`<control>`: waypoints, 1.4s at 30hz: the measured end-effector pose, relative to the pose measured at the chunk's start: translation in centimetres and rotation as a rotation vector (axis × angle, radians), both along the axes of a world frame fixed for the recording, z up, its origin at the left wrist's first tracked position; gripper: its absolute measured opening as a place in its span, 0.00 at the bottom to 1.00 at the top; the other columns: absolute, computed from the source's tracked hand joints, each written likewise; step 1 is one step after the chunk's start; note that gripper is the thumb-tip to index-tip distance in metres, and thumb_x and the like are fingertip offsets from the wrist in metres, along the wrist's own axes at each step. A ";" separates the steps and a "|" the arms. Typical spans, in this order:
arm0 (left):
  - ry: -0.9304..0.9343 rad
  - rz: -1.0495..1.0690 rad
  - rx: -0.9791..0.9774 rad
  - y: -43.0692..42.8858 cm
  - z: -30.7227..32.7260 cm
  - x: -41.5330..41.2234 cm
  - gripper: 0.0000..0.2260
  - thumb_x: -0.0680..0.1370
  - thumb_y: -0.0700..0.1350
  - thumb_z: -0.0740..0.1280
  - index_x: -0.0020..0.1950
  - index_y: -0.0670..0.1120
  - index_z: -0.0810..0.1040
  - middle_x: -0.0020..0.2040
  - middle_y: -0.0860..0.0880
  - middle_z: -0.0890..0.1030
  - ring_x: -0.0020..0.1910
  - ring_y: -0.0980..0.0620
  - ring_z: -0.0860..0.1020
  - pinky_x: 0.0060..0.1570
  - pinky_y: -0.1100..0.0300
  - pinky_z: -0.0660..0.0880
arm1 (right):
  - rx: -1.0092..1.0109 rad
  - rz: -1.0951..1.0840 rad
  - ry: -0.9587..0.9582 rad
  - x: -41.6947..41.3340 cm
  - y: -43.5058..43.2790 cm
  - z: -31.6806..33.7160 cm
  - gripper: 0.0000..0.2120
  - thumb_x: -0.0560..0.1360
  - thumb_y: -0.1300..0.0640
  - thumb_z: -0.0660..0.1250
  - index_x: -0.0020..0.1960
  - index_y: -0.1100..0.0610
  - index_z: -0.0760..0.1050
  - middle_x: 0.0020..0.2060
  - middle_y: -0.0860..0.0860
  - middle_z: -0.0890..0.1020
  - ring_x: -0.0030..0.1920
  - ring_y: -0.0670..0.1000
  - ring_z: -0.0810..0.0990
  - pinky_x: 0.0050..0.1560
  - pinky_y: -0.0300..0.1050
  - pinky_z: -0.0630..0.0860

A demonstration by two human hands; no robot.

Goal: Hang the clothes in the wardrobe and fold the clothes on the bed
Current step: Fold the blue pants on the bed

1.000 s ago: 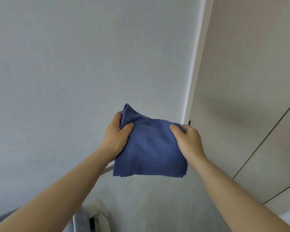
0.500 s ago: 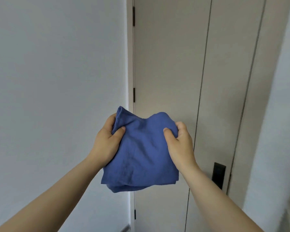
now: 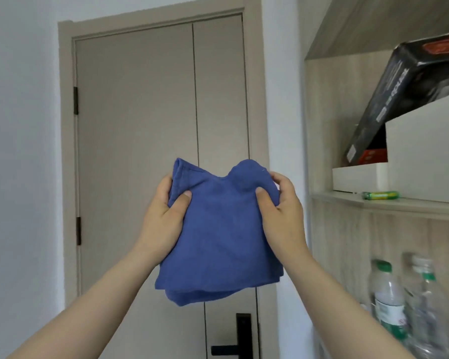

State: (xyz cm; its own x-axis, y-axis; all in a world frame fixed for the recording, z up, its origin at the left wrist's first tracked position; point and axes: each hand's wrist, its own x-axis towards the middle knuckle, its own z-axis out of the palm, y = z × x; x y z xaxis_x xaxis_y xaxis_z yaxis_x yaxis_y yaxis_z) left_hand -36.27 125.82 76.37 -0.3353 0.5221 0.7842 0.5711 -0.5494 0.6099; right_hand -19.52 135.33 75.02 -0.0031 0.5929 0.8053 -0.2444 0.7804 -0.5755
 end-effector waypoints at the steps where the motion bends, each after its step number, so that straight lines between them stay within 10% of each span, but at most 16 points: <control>1: 0.004 -0.058 0.014 0.5 0.4 0.2 0.12 0.81 0.45 0.60 0.60 0.61 0.73 0.50 0.65 0.80 0.47 0.66 0.79 0.44 0.65 0.72 | 0.017 -0.056 0.012 0.7 -0.4 0.4 0.13 0.79 0.58 0.62 0.59 0.42 0.71 0.46 0.29 0.79 0.47 0.34 0.78 0.39 0.24 0.71; 21: -0.003 -1.032 0.198 -3.7 2.0 21.9 0.16 0.80 0.42 0.63 0.57 0.65 0.73 0.50 0.67 0.80 0.49 0.68 0.78 0.42 0.75 0.72 | 0.185 -1.103 -0.050 22.3 -23.0 1.6 0.16 0.78 0.60 0.61 0.62 0.43 0.71 0.50 0.30 0.78 0.52 0.34 0.77 0.45 0.23 0.69; 30: 0.006 -1.202 0.203 -4.7 1.8 33.1 0.15 0.79 0.41 0.63 0.57 0.62 0.73 0.50 0.68 0.79 0.49 0.69 0.77 0.40 0.79 0.68 | 0.169 -1.395 -0.086 31.2 -27.3 0.7 0.17 0.77 0.60 0.61 0.52 0.36 0.70 0.31 0.56 0.73 0.28 0.51 0.69 0.27 0.37 0.67; 35: 0.015 -1.286 0.190 -4.4 1.9 39.5 0.15 0.80 0.42 0.63 0.59 0.63 0.72 0.50 0.68 0.79 0.49 0.69 0.77 0.40 0.80 0.68 | 0.156 -1.494 -0.116 37.4 -27.8 0.1 0.12 0.77 0.62 0.62 0.50 0.44 0.72 0.22 0.47 0.67 0.23 0.44 0.62 0.24 0.31 0.61; 42: 0.009 -1.383 0.130 -3.9 0.5 49.1 0.14 0.80 0.43 0.62 0.60 0.61 0.72 0.51 0.68 0.79 0.50 0.68 0.77 0.42 0.76 0.70 | 0.073 -1.579 -0.181 45.4 -28.7 -0.4 0.15 0.77 0.65 0.61 0.45 0.46 0.78 0.37 0.46 0.81 0.36 0.48 0.75 0.37 0.34 0.70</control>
